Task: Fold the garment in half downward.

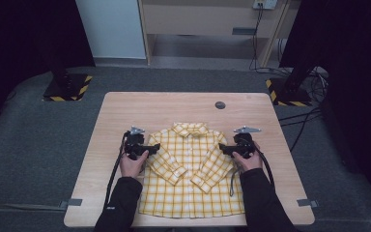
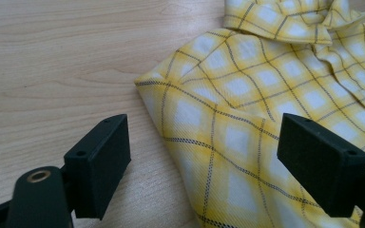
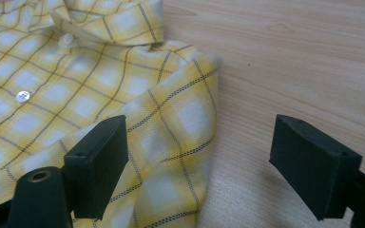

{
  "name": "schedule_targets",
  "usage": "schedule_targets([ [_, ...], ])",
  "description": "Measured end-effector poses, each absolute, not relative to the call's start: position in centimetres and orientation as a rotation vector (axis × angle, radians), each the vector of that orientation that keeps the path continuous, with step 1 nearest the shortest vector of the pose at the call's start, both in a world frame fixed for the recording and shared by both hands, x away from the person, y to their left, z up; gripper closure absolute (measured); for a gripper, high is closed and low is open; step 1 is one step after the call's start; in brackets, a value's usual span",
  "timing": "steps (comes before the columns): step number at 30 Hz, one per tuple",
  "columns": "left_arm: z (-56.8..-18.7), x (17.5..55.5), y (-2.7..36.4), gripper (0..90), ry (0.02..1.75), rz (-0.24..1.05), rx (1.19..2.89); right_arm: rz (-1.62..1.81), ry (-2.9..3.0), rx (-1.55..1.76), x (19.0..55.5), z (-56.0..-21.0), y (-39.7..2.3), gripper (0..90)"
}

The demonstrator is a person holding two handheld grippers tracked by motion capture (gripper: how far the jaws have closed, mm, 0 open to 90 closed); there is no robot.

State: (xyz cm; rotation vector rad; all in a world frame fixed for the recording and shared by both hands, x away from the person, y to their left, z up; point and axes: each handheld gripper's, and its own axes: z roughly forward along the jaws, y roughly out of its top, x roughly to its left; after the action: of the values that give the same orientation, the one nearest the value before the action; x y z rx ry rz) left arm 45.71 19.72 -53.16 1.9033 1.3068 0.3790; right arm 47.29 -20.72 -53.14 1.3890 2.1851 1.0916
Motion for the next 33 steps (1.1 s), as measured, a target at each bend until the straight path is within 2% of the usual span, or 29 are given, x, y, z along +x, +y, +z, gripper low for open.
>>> schedule_targets([
  [21,-54.0,45.9,19.5,21.3,1.285,0.398,1.879,1.049,2.199,1.369,47.9,-54.1,-19.4,24.8],
  [27,-54.0,45.9,19.5,24.7,1.292,0.412,1.878,1.008,2.184,1.331,47.7,-54.2,-19.0,27.8],
  [33,-53.9,45.8,19.4,33.5,1.291,0.439,1.887,1.0,2.164,1.337,47.6,-54.3,-18.9,30.8],
])
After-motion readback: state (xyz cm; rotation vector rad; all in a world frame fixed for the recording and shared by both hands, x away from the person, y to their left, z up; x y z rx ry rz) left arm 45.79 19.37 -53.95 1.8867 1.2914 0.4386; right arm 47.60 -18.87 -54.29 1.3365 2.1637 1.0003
